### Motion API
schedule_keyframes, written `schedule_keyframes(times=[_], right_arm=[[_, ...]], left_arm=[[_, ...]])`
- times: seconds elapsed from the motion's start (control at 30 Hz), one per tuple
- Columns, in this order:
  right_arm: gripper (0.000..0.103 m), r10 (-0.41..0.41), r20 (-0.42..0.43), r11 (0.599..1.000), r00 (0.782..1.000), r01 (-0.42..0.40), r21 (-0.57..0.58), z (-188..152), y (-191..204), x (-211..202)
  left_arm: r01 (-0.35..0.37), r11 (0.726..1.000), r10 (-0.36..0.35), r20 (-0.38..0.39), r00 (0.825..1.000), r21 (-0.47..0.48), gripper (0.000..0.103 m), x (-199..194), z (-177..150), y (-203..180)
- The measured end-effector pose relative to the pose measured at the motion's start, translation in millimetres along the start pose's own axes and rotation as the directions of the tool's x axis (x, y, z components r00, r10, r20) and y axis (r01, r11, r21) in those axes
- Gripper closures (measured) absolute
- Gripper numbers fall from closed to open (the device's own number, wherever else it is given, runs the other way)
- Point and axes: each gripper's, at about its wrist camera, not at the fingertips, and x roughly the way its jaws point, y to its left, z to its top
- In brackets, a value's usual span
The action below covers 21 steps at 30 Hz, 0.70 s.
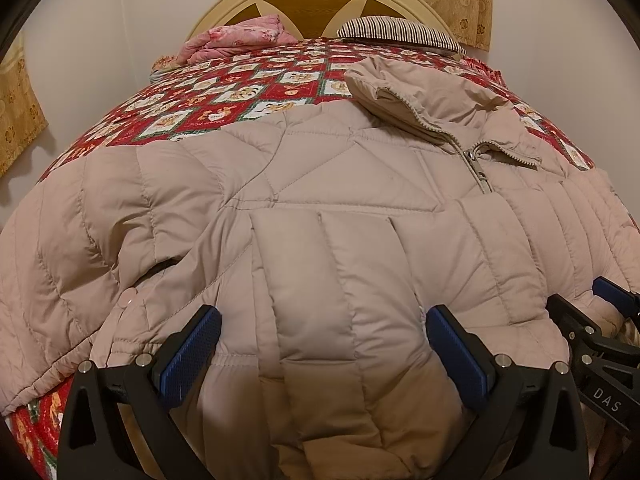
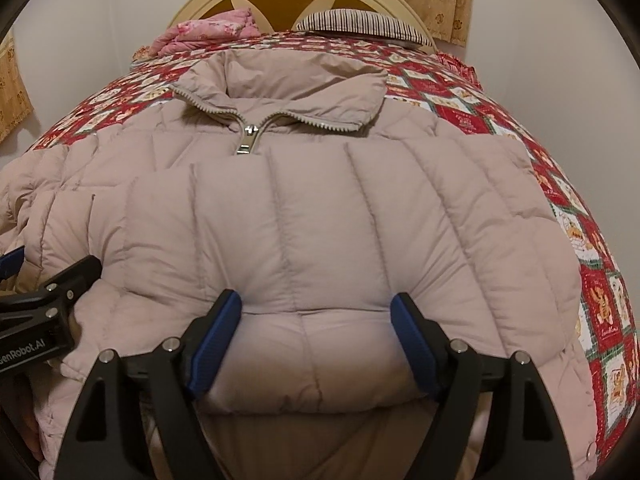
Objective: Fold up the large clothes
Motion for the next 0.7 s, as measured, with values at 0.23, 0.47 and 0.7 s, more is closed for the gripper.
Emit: schedule_keyframes(times=[0.23,0.47,0.7], right_arm=[[0.021,-0.008,0.001,1.0,1.0,0.008,-0.002,-0.1,0.4,0.9],[0.021,-0.013,0.003,1.0,1.0,0.013,-0.003,-0.6,0.0,1.0],[0.021,-0.017,0.004,1.0,1.0,0.017,-0.004,-1.0,0.8,1.0]], left_arm=[[0.009,1.0,-0.009,-0.008,1.0,-0.001,0.001,0.6,-0.6,3.5],[0.004,1.0,-0.004,-0.007,1.0,0.003,0.001,0.6,0.0,3.2],[0.004,1.0,-0.004,-0.01,1.0,0.004,0.001,1.0,0.6,2.9]])
